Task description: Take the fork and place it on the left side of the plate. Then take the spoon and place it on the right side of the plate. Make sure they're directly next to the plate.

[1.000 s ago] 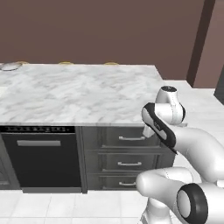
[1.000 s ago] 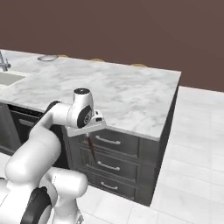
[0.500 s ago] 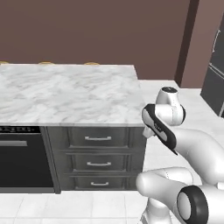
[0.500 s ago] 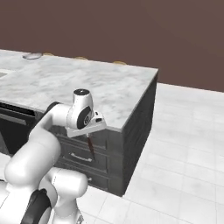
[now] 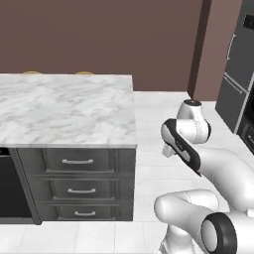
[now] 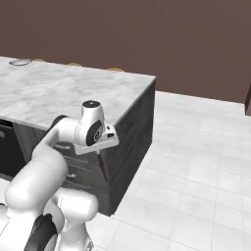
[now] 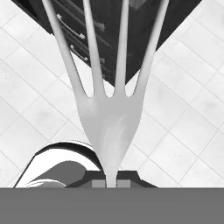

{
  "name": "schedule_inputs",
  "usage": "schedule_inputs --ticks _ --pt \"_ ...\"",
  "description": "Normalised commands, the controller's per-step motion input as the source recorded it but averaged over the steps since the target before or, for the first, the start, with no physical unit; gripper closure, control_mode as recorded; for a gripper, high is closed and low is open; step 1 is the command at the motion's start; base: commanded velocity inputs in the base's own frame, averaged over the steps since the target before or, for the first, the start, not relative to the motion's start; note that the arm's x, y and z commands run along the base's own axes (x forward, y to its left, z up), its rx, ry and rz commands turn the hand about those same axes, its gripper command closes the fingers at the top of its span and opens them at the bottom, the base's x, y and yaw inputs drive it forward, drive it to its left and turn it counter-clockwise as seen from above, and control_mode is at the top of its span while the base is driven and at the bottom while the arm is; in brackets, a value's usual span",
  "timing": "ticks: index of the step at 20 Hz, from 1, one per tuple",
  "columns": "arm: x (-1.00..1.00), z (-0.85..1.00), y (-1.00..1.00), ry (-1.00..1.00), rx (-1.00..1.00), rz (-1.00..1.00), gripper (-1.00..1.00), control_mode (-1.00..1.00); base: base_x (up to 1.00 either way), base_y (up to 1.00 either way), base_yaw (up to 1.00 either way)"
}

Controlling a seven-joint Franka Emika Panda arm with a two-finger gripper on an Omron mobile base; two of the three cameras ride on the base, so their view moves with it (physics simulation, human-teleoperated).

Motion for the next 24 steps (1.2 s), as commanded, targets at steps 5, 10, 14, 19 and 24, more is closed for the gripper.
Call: schedule_inputs --ticks 5,10,14,19,24 --pt "0.0 0.0 0.0 0.0 0.0 0.0 1.0 1.0 0.47 -0.68 0.0" --pt "0.0 0.0 0.0 0.0 0.0 0.0 1.0 1.0 0.49 -0.66 0.0" --pt "0.0 0.0 0.0 0.0 0.0 0.0 1.0 1.0 0.49 -0.66 0.0" --pt "0.0 0.0 0.0 0.0 0.0 0.0 1.0 1.0 0.5 -0.65 0.0" --pt "0.0 0.0 0.0 0.0 0.0 0.0 1.0 1.0 0.52 -0.63 0.0"
